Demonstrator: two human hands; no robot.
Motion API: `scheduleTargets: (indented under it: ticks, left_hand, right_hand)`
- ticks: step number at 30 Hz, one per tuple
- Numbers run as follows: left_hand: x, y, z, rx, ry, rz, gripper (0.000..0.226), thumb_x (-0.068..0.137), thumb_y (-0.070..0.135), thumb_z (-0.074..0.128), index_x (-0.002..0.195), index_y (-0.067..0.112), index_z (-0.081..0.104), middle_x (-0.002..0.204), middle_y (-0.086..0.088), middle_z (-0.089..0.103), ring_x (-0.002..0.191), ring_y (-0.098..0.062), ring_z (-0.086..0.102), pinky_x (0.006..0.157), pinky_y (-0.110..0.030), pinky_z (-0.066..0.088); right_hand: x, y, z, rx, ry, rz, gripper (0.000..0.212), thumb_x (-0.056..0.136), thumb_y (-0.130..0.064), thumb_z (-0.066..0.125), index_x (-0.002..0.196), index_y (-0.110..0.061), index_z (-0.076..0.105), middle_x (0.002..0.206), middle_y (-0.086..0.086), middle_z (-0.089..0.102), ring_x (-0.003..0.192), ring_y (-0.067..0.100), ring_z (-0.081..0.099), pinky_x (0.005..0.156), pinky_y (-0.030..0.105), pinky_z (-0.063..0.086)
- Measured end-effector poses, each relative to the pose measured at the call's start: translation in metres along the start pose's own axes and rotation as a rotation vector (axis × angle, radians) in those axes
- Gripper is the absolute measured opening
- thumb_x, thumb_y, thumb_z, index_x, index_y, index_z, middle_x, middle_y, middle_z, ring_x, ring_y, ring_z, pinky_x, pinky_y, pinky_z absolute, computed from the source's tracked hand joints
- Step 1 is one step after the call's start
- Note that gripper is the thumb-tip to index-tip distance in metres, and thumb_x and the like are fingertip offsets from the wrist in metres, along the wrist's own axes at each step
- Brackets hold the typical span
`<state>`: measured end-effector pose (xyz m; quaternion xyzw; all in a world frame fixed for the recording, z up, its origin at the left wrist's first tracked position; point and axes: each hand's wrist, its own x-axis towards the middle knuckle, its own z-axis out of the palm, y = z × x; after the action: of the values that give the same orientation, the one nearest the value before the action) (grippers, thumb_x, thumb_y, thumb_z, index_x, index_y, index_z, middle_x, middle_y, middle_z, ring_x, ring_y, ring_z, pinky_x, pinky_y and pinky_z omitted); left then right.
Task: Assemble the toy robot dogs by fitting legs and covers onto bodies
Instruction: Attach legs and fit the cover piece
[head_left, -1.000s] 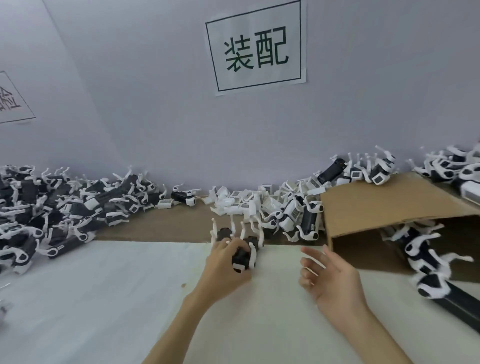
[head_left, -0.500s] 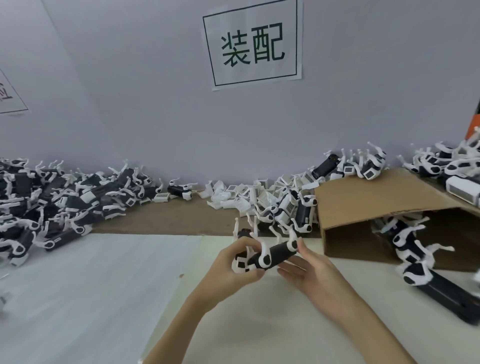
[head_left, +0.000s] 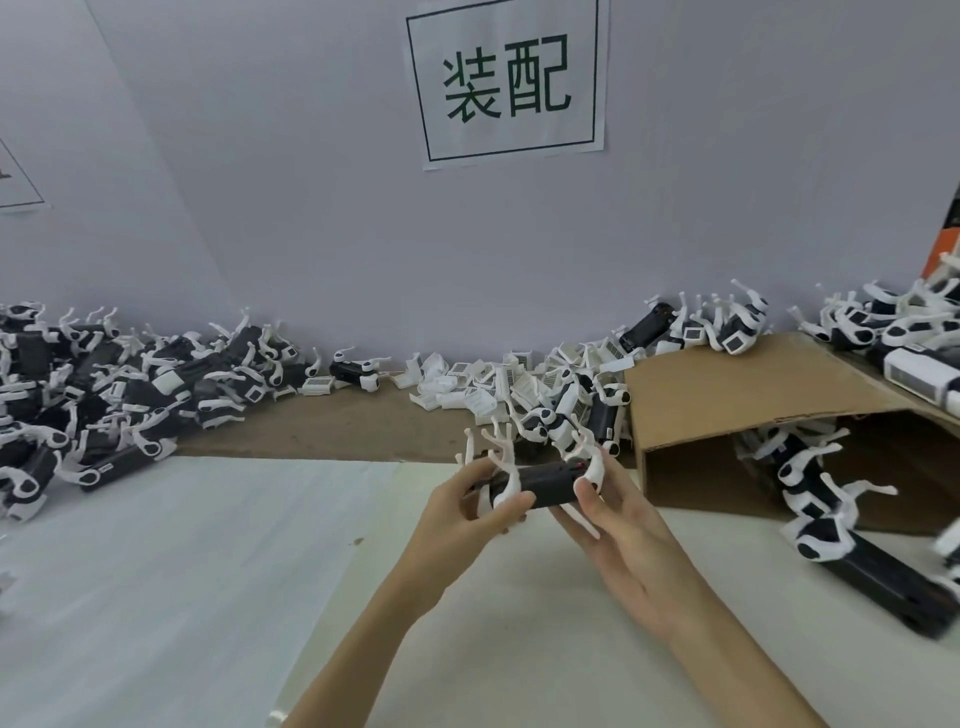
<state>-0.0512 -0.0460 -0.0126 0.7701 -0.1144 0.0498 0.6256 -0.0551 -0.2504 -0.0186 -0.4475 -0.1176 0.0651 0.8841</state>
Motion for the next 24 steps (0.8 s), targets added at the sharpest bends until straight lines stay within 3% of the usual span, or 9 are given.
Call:
scheduleTargets:
  ticks: [3, 6, 9, 11, 13, 16, 20, 22, 24]
  left_hand:
    - [0.002, 0.001, -0.015, -0.045, -0.064, 0.043, 0.063, 0.083, 0.023, 0.092, 0.137, 0.033, 0.061, 0.128, 0.002, 0.072, 0.111, -0.024, 0.072, 0.095, -0.041, 0.059]
    - [0.001, 0.004, -0.029, -0.026, -0.163, 0.146, 0.074, 0.084, 0.0, 0.088, 0.147, 0.026, 0.057, 0.148, 0.002, 0.057, 0.134, -0.02, 0.061, 0.104, -0.035, 0.056]
    - [0.0, 0.005, -0.035, 0.014, -0.289, 0.167, 0.078, 0.087, -0.017, 0.072, 0.15, 0.026, 0.056, 0.15, 0.001, 0.055, 0.136, -0.027, 0.058, 0.105, -0.035, 0.053]
    - [-0.001, 0.005, -0.033, -0.006, -0.349, 0.159, 0.082, 0.083, -0.026, 0.053, 0.147, 0.025, 0.062, 0.156, 0.004, 0.053, 0.146, -0.024, 0.049, 0.105, -0.038, 0.05]
    - [-0.004, 0.007, -0.023, -0.15, -0.315, 0.088, 0.079, 0.081, -0.019, 0.048, 0.144, 0.024, 0.065, 0.156, 0.003, 0.054, 0.148, -0.019, 0.047, 0.111, -0.038, 0.046]
    - [-0.004, 0.01, -0.003, -0.403, -0.167, -0.048, 0.067, 0.086, 0.012, 0.054, 0.151, 0.028, 0.055, 0.15, -0.004, 0.059, 0.137, -0.024, 0.057, 0.108, -0.032, 0.047]
    - [-0.006, 0.012, 0.009, -0.29, -0.084, -0.048, 0.055, 0.098, 0.057, 0.054, 0.148, 0.035, 0.05, 0.129, -0.006, 0.068, 0.116, -0.02, 0.062, 0.107, -0.037, 0.047]
    - [-0.006, 0.013, 0.009, -0.236, -0.004, -0.031, 0.049, 0.096, 0.063, 0.063, 0.137, 0.036, 0.06, 0.117, -0.012, 0.073, 0.111, -0.022, 0.073, 0.099, -0.035, 0.056]
    - [-0.007, 0.013, 0.008, -0.226, 0.045, -0.032, 0.041, 0.093, 0.057, 0.067, 0.127, 0.035, 0.067, 0.107, -0.017, 0.074, 0.101, -0.025, 0.077, 0.088, -0.034, 0.054]
  right_hand:
    - [-0.003, -0.009, -0.003, 0.109, -0.111, 0.172, 0.052, 0.104, -0.018, 0.06, 0.151, -0.039, 0.05, 0.15, 0.015, 0.057, 0.132, 0.045, 0.058, 0.09, 0.044, 0.06]
    - [-0.009, -0.021, -0.002, 0.271, -0.172, 0.346, 0.051, 0.102, -0.044, 0.059, 0.149, -0.024, 0.055, 0.15, 0.03, 0.05, 0.135, 0.056, 0.05, 0.08, 0.038, 0.06]
    - [-0.006, -0.016, 0.004, 0.174, -0.026, 0.385, 0.074, 0.097, -0.068, 0.052, 0.144, -0.011, 0.059, 0.139, 0.028, 0.062, 0.119, 0.046, 0.065, 0.068, 0.032, 0.061]
    - [-0.004, -0.009, 0.006, 0.074, 0.135, 0.35, 0.065, 0.097, -0.058, 0.056, 0.134, -0.005, 0.064, 0.119, 0.025, 0.073, 0.094, 0.039, 0.075, 0.058, 0.031, 0.061]
    - [-0.003, -0.004, 0.007, 0.055, 0.212, 0.314, 0.044, 0.096, -0.036, 0.067, 0.122, -0.001, 0.066, 0.112, 0.027, 0.074, 0.085, 0.038, 0.075, 0.06, 0.032, 0.062]
    - [-0.002, -0.003, 0.005, 0.089, 0.195, 0.231, 0.037, 0.094, -0.021, 0.067, 0.123, 0.001, 0.062, 0.119, 0.023, 0.071, 0.088, 0.034, 0.072, 0.081, 0.038, 0.061]
    - [0.0, -0.005, 0.007, 0.118, 0.151, 0.042, 0.024, 0.085, -0.022, 0.069, 0.107, -0.014, 0.069, 0.114, 0.021, 0.07, 0.089, 0.031, 0.071, 0.081, 0.033, 0.061]
    - [-0.001, -0.002, 0.006, 0.0, 0.087, -0.019, 0.02, 0.089, -0.023, 0.067, 0.108, -0.015, 0.069, 0.115, 0.018, 0.072, 0.097, 0.031, 0.072, 0.086, 0.034, 0.06]
    - [-0.004, 0.002, 0.008, -0.194, 0.07, -0.039, 0.025, 0.093, -0.032, 0.068, 0.114, -0.019, 0.068, 0.115, 0.015, 0.074, 0.103, 0.033, 0.073, 0.093, 0.039, 0.058]
